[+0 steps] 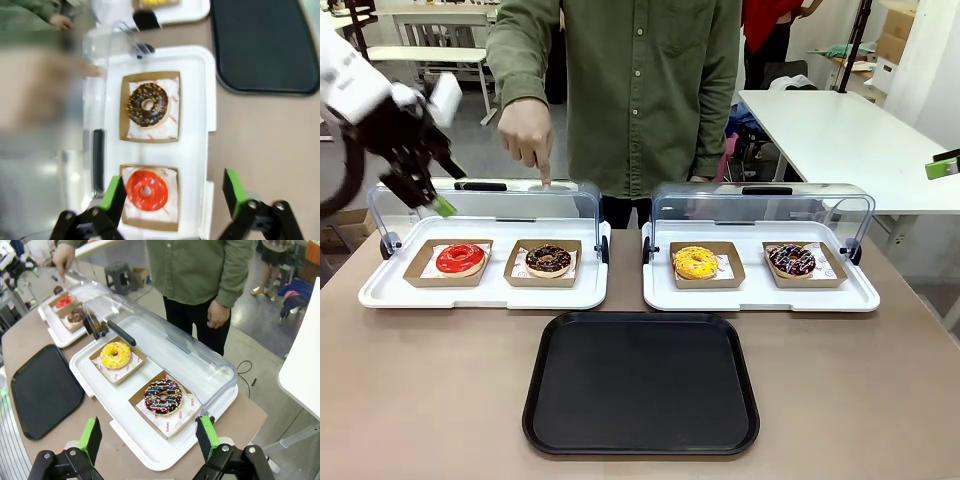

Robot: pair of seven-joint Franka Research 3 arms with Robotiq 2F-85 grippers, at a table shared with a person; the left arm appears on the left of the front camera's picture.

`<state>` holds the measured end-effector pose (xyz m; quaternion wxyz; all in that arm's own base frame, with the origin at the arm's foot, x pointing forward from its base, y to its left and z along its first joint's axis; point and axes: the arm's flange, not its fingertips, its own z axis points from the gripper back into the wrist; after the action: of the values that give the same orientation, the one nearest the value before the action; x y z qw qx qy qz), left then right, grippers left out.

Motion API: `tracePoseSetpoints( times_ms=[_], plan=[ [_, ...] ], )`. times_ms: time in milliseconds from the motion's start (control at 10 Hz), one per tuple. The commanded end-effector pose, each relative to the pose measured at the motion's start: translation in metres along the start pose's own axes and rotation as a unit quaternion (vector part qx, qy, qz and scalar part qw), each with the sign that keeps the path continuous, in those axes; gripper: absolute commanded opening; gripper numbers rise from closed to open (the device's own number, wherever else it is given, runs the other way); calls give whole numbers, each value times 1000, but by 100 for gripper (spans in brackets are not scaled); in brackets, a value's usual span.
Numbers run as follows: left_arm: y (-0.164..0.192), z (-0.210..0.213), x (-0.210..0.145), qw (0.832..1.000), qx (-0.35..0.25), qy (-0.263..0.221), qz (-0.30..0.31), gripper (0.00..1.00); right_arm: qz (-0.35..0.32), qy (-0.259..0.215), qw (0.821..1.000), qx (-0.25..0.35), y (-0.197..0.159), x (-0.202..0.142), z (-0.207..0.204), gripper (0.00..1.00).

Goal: Move the second donut from the left to the tray.
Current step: Pick up the Paper togo box containing the Donut indicated by the person and place it on the Handle tray.

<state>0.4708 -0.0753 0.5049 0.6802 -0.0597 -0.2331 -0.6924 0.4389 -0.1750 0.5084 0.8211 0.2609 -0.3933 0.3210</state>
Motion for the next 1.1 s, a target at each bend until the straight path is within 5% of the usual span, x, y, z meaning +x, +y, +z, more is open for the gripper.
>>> tracePoseSetpoints(
  times_ms=[0, 400, 1000],
  plan=[
    [-8, -34, 2, 999, 4, 48, 6, 100, -5, -6, 1000, -1, 4, 1, -1, 100],
    [-10, -95, 23, 997, -7, 74, -15, 100, -5, -6, 1000, -1, 4, 1, -1, 100],
    [-18, -92, 19, 998, -10, 64, -21, 100, -5, -6, 1000, -1, 4, 1, -1, 100]
  ],
)
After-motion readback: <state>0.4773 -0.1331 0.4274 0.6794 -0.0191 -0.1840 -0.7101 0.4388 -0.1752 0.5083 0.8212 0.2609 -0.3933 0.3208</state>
